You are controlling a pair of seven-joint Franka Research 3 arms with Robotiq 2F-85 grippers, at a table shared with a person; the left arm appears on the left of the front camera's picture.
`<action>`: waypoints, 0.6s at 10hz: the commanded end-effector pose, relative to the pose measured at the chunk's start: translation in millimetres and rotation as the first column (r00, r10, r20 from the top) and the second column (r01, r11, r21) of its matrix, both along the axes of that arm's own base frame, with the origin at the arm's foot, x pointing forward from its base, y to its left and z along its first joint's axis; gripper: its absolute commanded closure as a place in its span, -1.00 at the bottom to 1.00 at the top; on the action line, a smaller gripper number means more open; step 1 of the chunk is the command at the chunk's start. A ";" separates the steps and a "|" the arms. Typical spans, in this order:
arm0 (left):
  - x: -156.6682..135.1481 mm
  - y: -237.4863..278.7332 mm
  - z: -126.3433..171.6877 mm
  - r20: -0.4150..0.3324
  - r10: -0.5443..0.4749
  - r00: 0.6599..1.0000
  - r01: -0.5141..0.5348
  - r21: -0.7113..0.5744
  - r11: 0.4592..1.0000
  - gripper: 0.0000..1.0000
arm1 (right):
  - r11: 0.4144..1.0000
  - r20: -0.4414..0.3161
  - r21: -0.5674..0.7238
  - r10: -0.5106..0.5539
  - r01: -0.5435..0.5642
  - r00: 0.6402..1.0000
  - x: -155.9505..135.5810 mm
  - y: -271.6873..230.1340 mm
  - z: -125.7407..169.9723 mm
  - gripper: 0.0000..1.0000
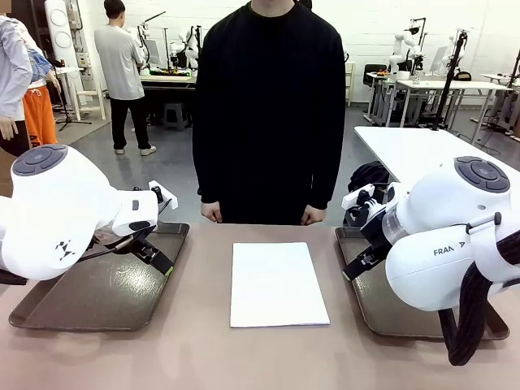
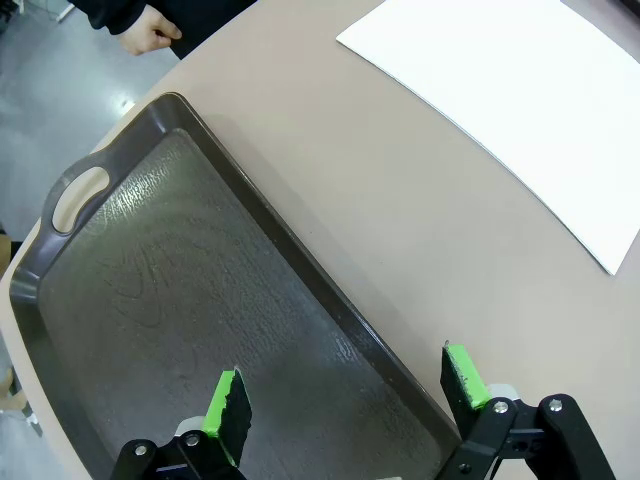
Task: Sort the A4 documents.
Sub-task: Receive the A4 Paper.
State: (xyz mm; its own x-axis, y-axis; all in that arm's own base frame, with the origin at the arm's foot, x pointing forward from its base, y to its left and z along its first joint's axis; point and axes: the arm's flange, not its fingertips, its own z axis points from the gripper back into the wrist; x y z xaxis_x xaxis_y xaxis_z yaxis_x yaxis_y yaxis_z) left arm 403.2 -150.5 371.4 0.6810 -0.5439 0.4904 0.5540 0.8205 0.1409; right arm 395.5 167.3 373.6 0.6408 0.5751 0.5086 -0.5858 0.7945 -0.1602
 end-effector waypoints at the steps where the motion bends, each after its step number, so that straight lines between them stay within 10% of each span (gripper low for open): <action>1: 0.2 0.7 0.0 0.000 0.001 1.000 -0.001 -0.001 1.000 -1.00 | 1.000 0.000 0.001 0.000 0.000 1.000 0.0 -0.1 0.0 -1.00; 6: -5.5 19.1 15.4 0.012 -0.022 1.000 0.023 -0.052 0.998 -1.00 | 0.995 0.049 0.072 0.068 -0.072 0.996 -7.1 -24.9 25.1 -1.00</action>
State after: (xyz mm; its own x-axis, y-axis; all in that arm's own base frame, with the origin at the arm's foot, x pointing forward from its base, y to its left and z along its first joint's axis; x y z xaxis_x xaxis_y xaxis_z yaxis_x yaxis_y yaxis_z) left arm 404.1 -148.4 375.7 0.6783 -0.5378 0.5006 0.5520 0.8227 0.1358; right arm 395.8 165.1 386.5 0.6193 0.5739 0.5358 -0.5934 0.7890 -0.1592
